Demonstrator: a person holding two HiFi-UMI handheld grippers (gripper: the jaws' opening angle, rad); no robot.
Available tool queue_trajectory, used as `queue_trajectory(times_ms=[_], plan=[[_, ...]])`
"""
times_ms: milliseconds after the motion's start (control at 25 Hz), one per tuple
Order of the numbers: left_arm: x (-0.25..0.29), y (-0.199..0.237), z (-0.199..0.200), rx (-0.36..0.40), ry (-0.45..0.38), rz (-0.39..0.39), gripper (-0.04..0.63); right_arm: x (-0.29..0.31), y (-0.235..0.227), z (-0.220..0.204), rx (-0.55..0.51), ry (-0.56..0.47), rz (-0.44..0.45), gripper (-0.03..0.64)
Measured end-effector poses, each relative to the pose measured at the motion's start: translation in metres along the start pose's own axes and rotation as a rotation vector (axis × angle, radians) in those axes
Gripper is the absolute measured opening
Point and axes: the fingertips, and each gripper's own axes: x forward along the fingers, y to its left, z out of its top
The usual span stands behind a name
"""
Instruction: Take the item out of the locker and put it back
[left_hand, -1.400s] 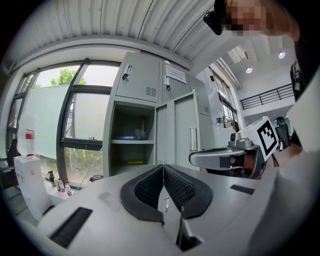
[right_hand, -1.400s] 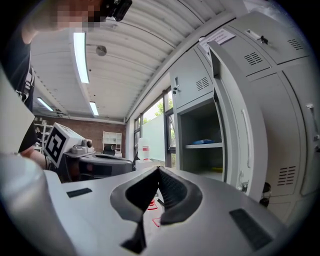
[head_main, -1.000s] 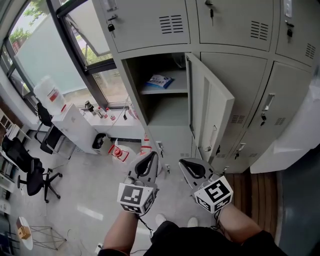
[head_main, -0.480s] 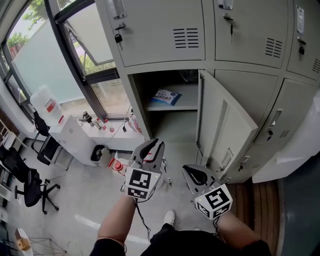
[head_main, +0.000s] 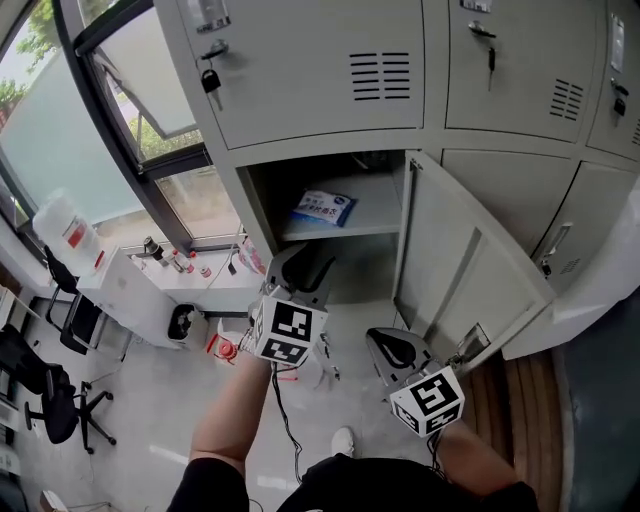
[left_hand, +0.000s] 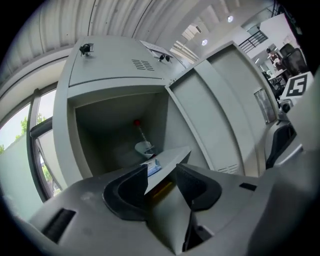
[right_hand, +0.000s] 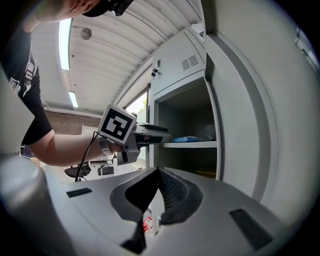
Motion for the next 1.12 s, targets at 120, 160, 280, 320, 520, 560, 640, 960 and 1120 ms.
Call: queue_trajectory(times_ms=[120, 160, 280, 320, 520, 560, 640, 960, 1120], plan=[[0.020, 0.008, 0.002, 0.014, 0.001, -0.015, 0.174, 0.010, -0.007, 0.000, 0.002, 0.010, -0.016, 0.052], [0.025, 0.010, 0.003, 0.014, -0.003, -0.021, 0.176, 0.013, -0.009, -0.001, 0.001, 0.012, -0.020, 0.052], [0.040, 0.014, 0.006, 0.012, -0.010, -0.032, 0.184, 0.020, -0.015, -0.001, 0.000, 0.020, -0.028, 0.052], [0.045, 0.015, 0.006, 0.011, -0.010, -0.036, 0.186, 0.023, -0.016, -0.002, -0.001, 0.023, -0.030, 0.052], [0.065, 0.016, 0.010, 0.046, 0.005, -0.051, 0.204, 0.030, -0.023, -0.002, 0.001, 0.026, -0.041, 0.052], [0.069, 0.017, 0.010, 0.054, 0.010, -0.051, 0.209, 0.031, -0.024, -0.002, 0.003, 0.026, -0.044, 0.052], [0.075, 0.018, 0.010, 0.065, 0.028, -0.055, 0.224, 0.033, -0.026, -0.002, 0.006, 0.026, -0.047, 0.052], [0.097, 0.023, -0.001, 0.091, 0.114, -0.048, 0.242, 0.037, -0.031, -0.001, 0.011, 0.029, -0.058, 0.052], [0.103, 0.028, -0.002, 0.059, 0.116, -0.036, 0.242, 0.039, -0.035, -0.002, 0.016, 0.034, -0.065, 0.052]])
